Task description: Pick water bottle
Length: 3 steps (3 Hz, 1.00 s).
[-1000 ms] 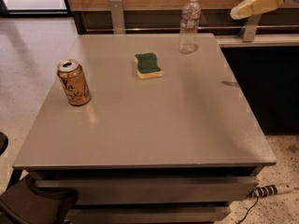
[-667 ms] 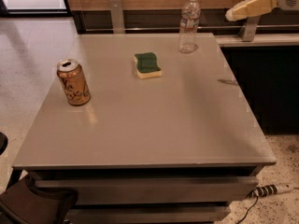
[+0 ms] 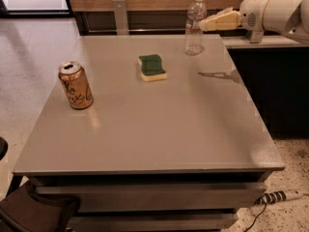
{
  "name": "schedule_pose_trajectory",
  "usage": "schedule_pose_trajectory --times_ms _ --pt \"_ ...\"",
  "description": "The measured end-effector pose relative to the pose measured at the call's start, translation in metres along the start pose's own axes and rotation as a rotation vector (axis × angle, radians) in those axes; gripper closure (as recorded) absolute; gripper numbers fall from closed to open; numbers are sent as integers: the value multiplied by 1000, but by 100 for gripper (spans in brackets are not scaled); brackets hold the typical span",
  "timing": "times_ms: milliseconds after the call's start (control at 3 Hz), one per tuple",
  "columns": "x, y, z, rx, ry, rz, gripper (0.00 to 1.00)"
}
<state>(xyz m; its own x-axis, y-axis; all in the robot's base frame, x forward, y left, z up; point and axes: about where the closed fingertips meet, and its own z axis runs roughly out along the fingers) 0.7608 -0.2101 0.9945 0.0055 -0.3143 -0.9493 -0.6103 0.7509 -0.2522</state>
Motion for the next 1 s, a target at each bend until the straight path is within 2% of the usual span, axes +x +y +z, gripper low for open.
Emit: schedule_pose_trajectory --times_ms 333,1000 --pt "9 2 30 -10 -45 67 0" --pt "36 9 92 -97 -91 174 0"
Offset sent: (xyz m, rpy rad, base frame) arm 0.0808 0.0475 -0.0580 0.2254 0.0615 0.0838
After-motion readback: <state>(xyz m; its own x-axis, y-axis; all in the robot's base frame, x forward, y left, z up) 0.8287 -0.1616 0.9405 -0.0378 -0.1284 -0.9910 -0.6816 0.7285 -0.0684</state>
